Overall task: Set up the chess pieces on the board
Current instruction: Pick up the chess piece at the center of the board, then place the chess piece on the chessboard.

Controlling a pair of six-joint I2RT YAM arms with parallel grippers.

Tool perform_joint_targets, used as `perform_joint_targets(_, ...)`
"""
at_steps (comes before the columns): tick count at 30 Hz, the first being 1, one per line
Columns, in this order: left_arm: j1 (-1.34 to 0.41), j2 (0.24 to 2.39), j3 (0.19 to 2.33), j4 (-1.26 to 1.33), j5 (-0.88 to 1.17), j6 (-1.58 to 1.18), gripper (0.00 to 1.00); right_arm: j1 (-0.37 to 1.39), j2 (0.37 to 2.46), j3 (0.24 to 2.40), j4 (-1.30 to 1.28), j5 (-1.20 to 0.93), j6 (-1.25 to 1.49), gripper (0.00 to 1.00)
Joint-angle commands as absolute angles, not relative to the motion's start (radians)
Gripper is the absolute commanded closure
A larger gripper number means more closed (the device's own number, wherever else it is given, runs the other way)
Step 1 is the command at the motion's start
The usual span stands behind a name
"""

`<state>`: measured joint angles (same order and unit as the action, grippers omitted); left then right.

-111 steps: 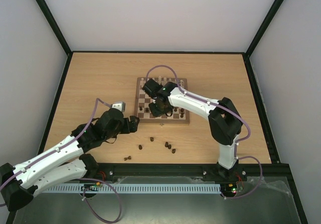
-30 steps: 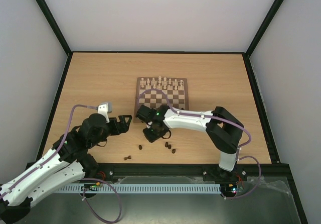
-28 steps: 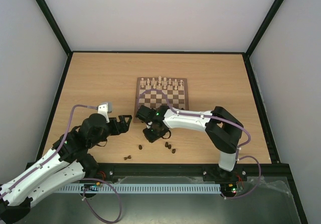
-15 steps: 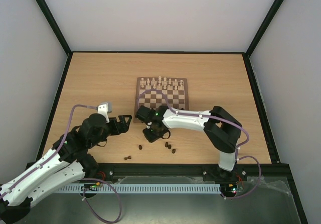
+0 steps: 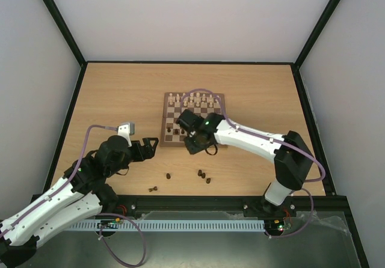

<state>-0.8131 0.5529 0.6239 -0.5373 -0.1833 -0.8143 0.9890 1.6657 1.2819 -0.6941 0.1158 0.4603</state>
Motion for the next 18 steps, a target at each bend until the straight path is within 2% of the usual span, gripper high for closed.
perform_joint_targets(1, -0.808, 0.565, 0.657, -0.535, -0.184, -0.795, 0.05, 0.907, 1.628, 1.298, -0.816, 0.189, 0.456, 0.88)
perform_joint_targets(7, -0.808, 0.585, 0.661, -0.526, -0.181, -0.782, 0.05, 0.814, 1.666, 1.326, -0.817, 0.192, 0.429, 0.87)
perform_joint_targets(18, -0.808, 0.593, 0.658, -0.525, -0.19, -0.775, 0.05, 0.762, 1.776, 1.351, -0.805, 0.204, 0.407, 0.87)
